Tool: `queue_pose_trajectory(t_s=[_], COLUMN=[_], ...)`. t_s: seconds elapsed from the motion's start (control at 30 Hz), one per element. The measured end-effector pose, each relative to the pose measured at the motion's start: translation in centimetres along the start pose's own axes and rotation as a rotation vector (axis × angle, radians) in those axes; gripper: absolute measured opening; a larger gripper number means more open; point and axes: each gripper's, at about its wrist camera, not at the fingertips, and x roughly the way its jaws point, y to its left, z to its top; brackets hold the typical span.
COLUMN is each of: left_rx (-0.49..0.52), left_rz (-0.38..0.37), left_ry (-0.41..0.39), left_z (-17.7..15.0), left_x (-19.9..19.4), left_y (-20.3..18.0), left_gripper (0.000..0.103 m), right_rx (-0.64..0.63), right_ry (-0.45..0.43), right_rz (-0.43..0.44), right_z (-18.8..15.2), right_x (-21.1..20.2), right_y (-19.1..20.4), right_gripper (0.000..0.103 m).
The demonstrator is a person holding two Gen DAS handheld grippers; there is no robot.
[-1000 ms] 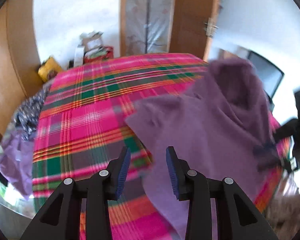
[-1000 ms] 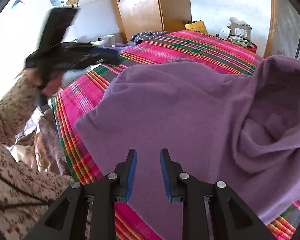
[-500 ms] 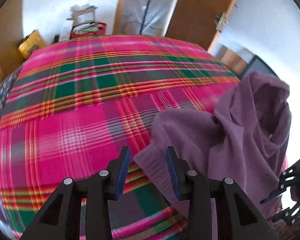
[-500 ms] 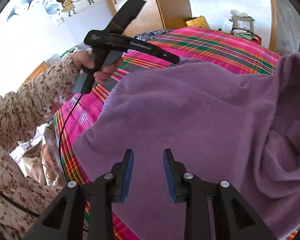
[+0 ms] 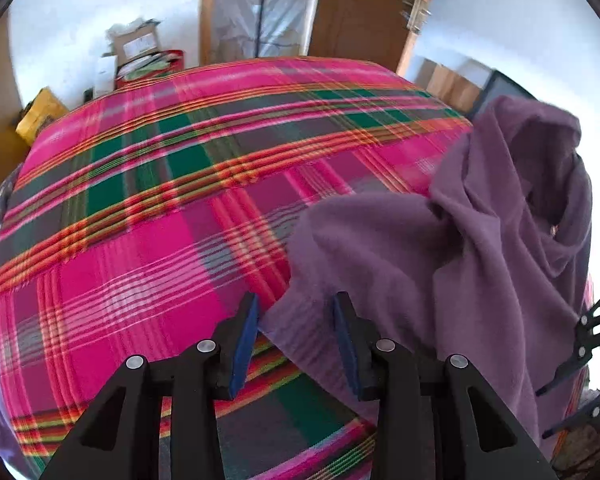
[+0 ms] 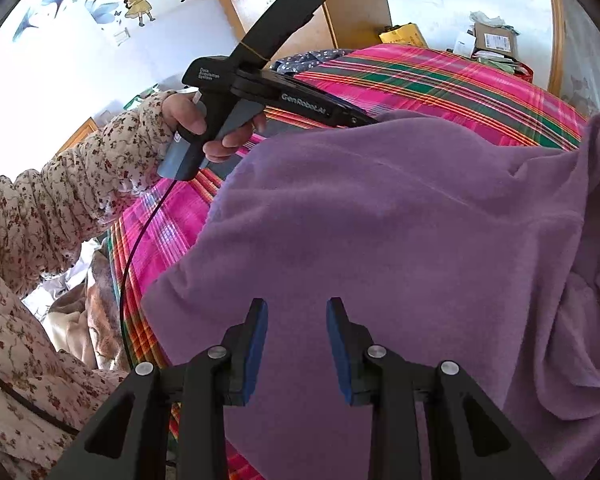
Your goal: Fold clothes
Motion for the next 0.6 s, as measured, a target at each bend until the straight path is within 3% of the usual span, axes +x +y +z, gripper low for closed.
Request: queue_pose_trajectory(t_s=[0.13, 0.37, 0.5, 0.6], left_rx=[0.015, -0.025, -0.062, -0.109], left_rz=[-0.005, 0.022, 0.039, 0.062], left_ry=[0.013, 0.007, -0.035, -0.062], left_z=[0.1, 0.3, 0.7, 1.2], left_x=[-0.1, -0.8, -2.4, -3.6], left_y=[-0.2, 0.2, 0.8, 1.9], left_gripper=[0.040, 0.012, 0.010, 0.010], right_rx=[0.008, 0.004, -0.026, -0.049], right_ry=[-0.004, 0.007, 0.007, 0.007], right_rz=[0.003, 0.015, 0.030, 0.036], right_z=[0.1, 0.4, 0.8, 1.1], right_x=[0.2, 0.7, 1.5, 2.0], right_y=[0.1, 0.7, 1.4, 2.1], right_gripper=[0.031, 0.031, 0.032, 0.041])
